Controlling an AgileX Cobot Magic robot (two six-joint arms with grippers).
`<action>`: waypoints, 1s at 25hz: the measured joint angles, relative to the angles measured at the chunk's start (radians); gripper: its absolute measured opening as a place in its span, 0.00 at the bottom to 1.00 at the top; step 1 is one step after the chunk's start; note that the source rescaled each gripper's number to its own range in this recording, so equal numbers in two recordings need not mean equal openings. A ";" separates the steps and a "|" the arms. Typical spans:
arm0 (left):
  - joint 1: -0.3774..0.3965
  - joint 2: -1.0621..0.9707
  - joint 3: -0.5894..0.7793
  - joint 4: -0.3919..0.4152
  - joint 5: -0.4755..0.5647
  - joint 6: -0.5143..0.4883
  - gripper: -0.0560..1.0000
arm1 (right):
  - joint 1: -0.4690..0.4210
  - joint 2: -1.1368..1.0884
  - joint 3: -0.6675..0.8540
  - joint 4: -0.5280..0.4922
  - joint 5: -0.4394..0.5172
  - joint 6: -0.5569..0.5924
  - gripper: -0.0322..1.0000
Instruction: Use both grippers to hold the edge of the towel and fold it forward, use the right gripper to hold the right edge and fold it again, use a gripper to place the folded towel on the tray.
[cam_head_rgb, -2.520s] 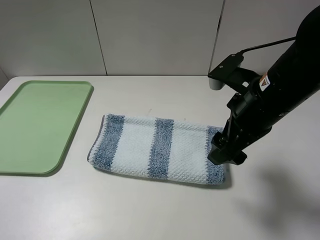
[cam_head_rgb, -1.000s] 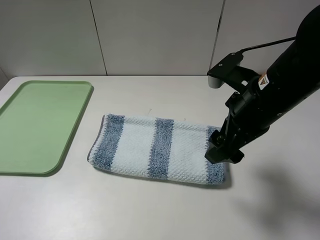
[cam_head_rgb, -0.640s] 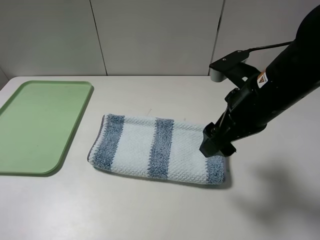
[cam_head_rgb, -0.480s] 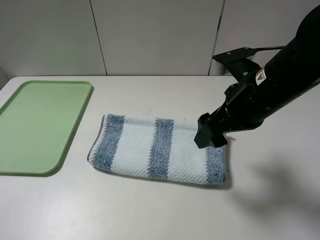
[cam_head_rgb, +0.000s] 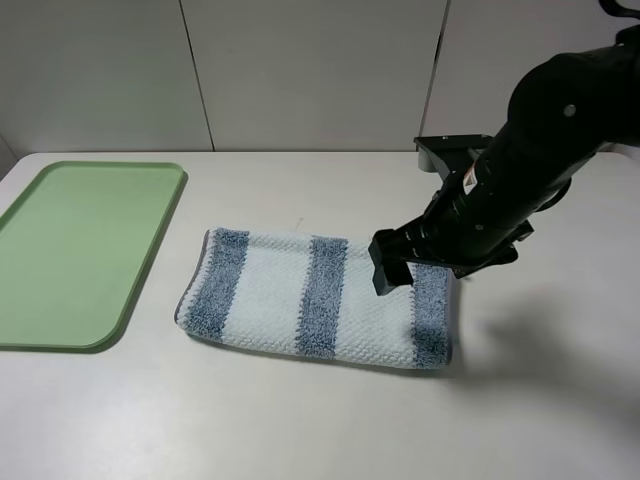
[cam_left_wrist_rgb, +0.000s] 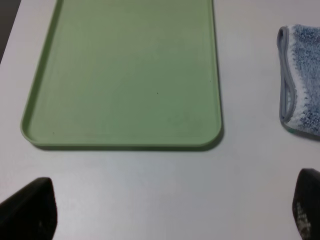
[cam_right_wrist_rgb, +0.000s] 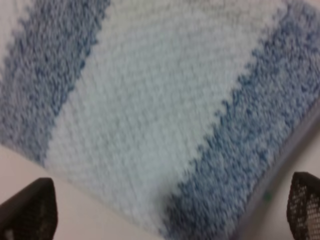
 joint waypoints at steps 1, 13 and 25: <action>0.000 0.000 0.000 0.000 0.000 0.000 0.94 | 0.000 0.017 -0.022 0.000 0.000 0.009 1.00; 0.000 0.000 0.000 0.000 0.000 0.000 0.94 | -0.049 0.132 -0.140 -0.128 0.038 0.276 1.00; 0.000 0.000 0.000 0.000 0.000 0.000 0.94 | -0.107 0.190 -0.082 -0.131 0.044 0.271 1.00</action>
